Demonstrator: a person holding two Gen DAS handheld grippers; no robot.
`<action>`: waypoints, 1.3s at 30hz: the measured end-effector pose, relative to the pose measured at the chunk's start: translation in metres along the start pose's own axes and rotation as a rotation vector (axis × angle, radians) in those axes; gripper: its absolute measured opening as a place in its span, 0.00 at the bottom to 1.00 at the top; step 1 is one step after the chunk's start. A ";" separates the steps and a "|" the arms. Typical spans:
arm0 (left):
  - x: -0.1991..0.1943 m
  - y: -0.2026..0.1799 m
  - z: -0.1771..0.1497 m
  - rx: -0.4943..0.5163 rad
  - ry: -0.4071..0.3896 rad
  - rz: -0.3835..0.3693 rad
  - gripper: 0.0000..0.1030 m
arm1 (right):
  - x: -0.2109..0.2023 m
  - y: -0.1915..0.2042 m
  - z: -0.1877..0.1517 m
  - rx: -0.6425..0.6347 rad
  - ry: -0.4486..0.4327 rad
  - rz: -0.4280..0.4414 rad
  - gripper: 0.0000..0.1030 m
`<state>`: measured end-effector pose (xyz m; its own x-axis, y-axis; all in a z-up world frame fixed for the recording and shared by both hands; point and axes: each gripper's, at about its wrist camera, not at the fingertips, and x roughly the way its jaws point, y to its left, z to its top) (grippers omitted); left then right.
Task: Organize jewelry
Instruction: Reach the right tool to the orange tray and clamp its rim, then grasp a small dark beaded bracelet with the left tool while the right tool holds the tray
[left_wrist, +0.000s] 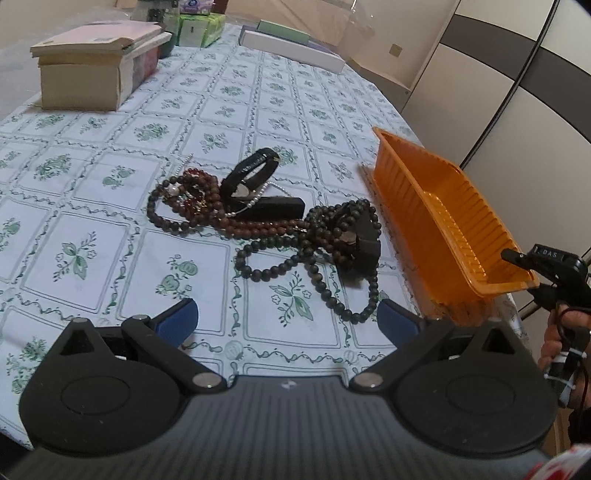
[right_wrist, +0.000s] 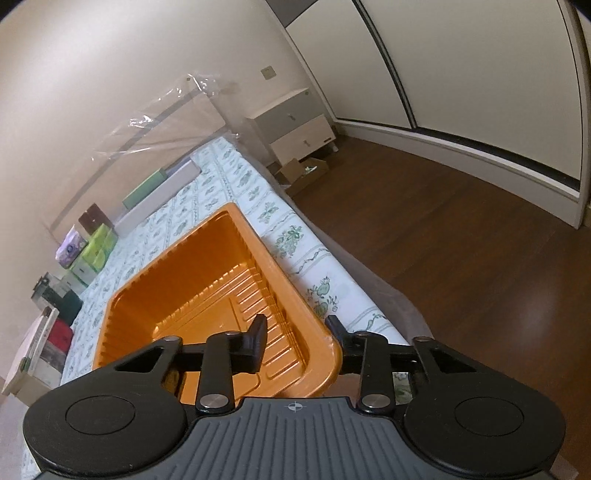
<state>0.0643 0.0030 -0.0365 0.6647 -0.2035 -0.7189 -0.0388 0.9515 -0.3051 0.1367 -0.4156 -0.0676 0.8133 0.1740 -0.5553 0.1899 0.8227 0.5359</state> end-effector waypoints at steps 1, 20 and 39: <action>0.002 -0.001 0.000 0.003 0.003 -0.001 0.99 | 0.001 0.000 0.001 0.003 0.001 0.006 0.29; -0.006 -0.003 0.001 0.056 -0.012 0.013 0.99 | -0.021 0.067 0.004 -0.297 -0.003 -0.065 0.05; 0.007 0.003 0.008 0.232 -0.034 0.029 0.89 | -0.029 0.131 -0.045 -0.973 -0.053 -0.218 0.03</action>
<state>0.0751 0.0063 -0.0371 0.6904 -0.1709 -0.7029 0.1117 0.9852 -0.1298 0.1134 -0.2888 -0.0100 0.8425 -0.0383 -0.5374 -0.1758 0.9233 -0.3414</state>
